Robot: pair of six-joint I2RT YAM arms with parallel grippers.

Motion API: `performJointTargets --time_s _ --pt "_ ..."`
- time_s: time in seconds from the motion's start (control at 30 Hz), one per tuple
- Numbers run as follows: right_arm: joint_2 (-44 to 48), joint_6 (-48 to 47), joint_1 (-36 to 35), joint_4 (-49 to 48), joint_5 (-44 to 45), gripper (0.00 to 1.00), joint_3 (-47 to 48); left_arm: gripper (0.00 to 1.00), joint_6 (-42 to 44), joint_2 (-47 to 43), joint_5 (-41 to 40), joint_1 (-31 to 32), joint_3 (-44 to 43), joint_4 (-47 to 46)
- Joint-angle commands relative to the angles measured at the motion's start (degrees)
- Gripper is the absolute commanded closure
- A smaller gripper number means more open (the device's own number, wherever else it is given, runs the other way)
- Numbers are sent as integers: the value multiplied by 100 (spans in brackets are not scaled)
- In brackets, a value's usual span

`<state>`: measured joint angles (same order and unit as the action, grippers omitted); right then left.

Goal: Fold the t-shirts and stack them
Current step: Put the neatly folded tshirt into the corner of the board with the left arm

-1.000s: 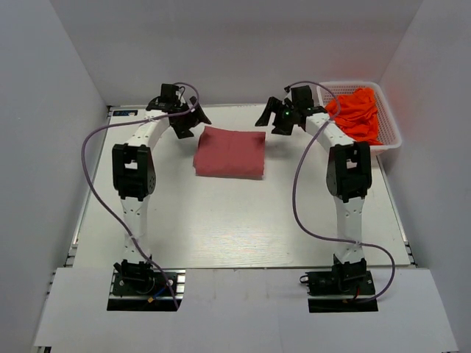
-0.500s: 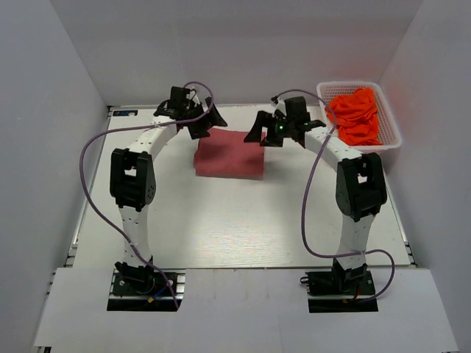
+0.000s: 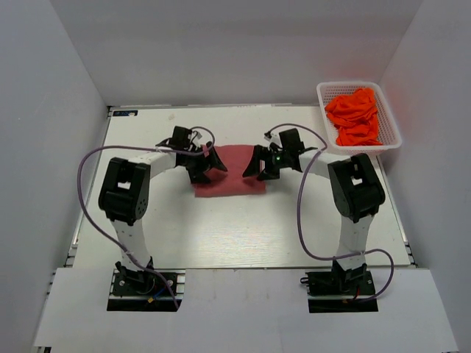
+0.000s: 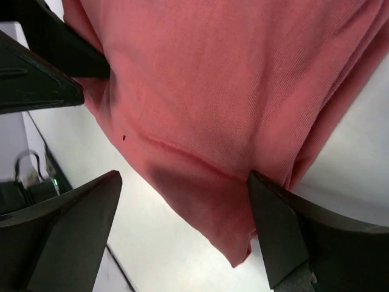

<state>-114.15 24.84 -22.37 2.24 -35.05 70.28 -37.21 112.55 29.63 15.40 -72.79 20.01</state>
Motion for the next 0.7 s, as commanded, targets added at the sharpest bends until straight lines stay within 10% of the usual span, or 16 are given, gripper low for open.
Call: performJointTargets --time_s 0.0,0.3,0.67 --pt "601 -366 -206 399 174 9 -707 0 91 -845 -518 77 678 582" --pt "2307 -287 -268 505 735 9 -727 0 206 -2132 -2362 139 346 1855" --pt "3091 -427 -233 1120 1659 9 -551 13 759 -753 -2750 139 -156 1831"
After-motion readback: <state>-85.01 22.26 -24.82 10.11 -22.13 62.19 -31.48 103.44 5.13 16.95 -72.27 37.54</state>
